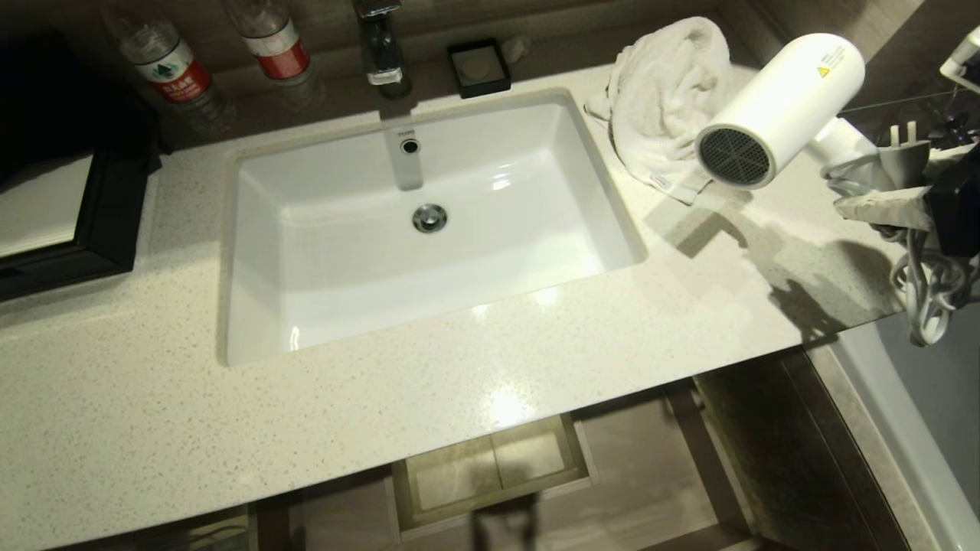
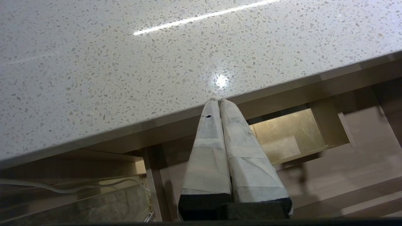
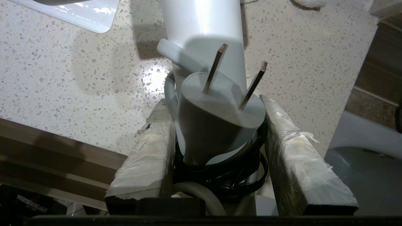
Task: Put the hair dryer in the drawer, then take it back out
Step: Pick up the hairdryer, then put it into the drawer
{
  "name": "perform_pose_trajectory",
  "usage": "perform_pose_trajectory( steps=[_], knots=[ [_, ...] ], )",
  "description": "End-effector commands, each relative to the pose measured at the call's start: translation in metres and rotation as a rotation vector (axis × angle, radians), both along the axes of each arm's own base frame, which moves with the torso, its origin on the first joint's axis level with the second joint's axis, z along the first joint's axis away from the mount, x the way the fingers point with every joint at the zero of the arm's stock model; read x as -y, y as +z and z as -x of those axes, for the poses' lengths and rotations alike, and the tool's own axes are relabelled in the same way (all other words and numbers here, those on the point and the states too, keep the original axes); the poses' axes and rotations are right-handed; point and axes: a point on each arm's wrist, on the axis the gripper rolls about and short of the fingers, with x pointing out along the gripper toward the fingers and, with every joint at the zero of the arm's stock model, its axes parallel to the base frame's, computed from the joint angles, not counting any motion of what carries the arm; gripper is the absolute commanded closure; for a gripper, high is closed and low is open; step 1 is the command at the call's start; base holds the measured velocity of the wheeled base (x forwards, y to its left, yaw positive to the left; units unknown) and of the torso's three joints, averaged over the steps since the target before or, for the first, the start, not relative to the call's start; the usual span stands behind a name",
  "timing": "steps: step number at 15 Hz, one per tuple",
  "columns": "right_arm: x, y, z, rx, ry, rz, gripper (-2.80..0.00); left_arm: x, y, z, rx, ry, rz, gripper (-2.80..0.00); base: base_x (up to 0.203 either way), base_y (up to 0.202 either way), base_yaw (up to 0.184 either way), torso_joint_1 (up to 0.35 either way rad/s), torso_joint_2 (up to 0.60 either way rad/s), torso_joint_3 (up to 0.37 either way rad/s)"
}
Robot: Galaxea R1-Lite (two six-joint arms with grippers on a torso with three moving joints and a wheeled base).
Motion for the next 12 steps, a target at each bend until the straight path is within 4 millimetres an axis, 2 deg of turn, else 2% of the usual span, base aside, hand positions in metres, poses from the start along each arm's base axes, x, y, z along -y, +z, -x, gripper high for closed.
perform_pose_trajectory(
  steps=[1, 4, 12],
  knots=[
    [0.002, 0.005, 0.02, 0.05, -0.007, -0.03, 0.0, 0.0, 0.0, 0.0, 0.0, 0.0, 0.0, 0.0, 0.0, 0.0, 0.0, 0.0, 0.0, 0.0],
    [0.001, 0.006, 0.029, 0.068, -0.021, -0.122, 0.0, 0.0, 0.0, 0.0, -0.001, 0.0, 0.0, 0.0, 0.0, 0.0, 0.0, -0.069, 0.08, 0.011],
    [0.003, -0.001, 0.061, 0.12, -0.012, -0.134, 0.0, 0.0, 0.0, 0.0, -0.001, 0.0, 0.0, 0.0, 0.0, 0.0, 0.0, -0.378, 0.37, -0.008]
  ],
)
